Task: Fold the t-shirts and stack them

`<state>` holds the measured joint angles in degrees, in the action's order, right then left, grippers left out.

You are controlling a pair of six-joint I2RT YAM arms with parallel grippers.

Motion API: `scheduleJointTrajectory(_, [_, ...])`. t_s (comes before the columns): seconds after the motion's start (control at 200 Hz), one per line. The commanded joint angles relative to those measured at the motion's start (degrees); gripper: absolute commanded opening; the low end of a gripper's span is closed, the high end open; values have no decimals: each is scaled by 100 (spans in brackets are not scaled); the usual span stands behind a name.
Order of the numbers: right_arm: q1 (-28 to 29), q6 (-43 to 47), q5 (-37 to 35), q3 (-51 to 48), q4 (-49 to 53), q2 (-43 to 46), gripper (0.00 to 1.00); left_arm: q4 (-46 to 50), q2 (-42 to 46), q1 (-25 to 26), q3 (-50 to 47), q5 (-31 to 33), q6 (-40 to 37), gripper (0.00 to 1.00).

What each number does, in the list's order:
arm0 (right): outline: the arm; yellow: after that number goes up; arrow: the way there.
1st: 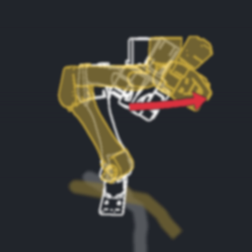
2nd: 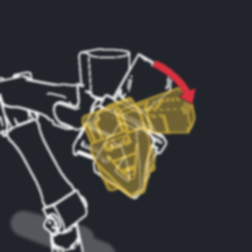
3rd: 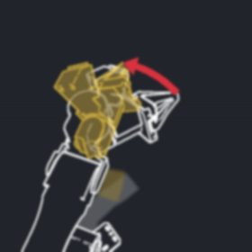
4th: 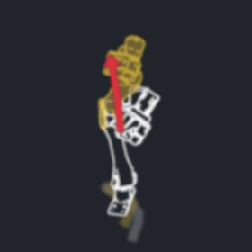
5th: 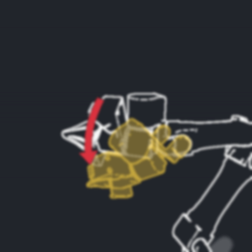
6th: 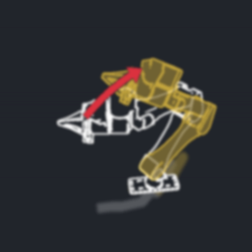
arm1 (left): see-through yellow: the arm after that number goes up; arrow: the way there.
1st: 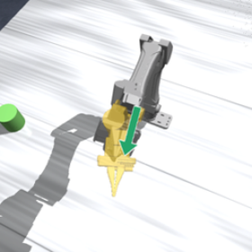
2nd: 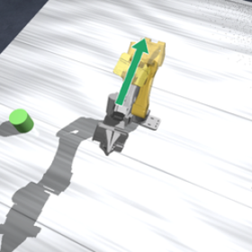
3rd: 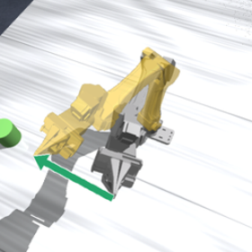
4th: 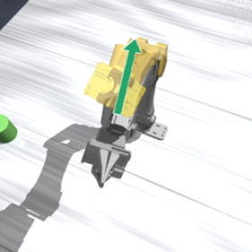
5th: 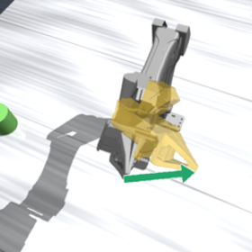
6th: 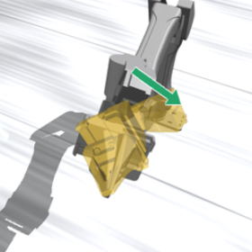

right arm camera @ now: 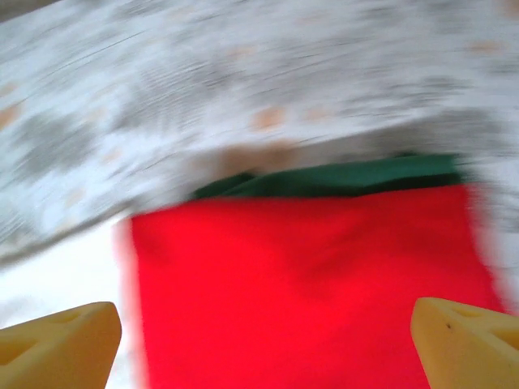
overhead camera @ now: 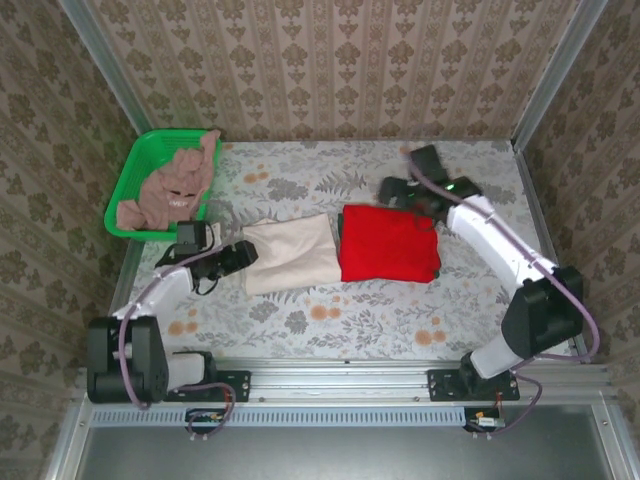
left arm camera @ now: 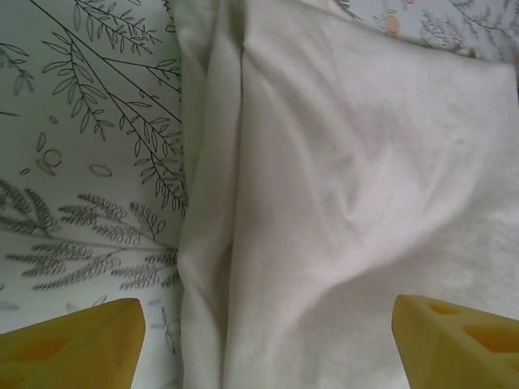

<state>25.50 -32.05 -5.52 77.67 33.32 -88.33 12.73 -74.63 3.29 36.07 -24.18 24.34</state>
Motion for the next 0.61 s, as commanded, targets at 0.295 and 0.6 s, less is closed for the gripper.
scheduleJointTrajectory(0.295, [1843,-311,-135,1328,77,-2564,77,-552,-1138,80,199,-417,134,53])
scheduleJointTrajectory(0.6, [1912,-439,194,2109,206,-3624,68,-563,-834,-469,-139,-801,155,32])
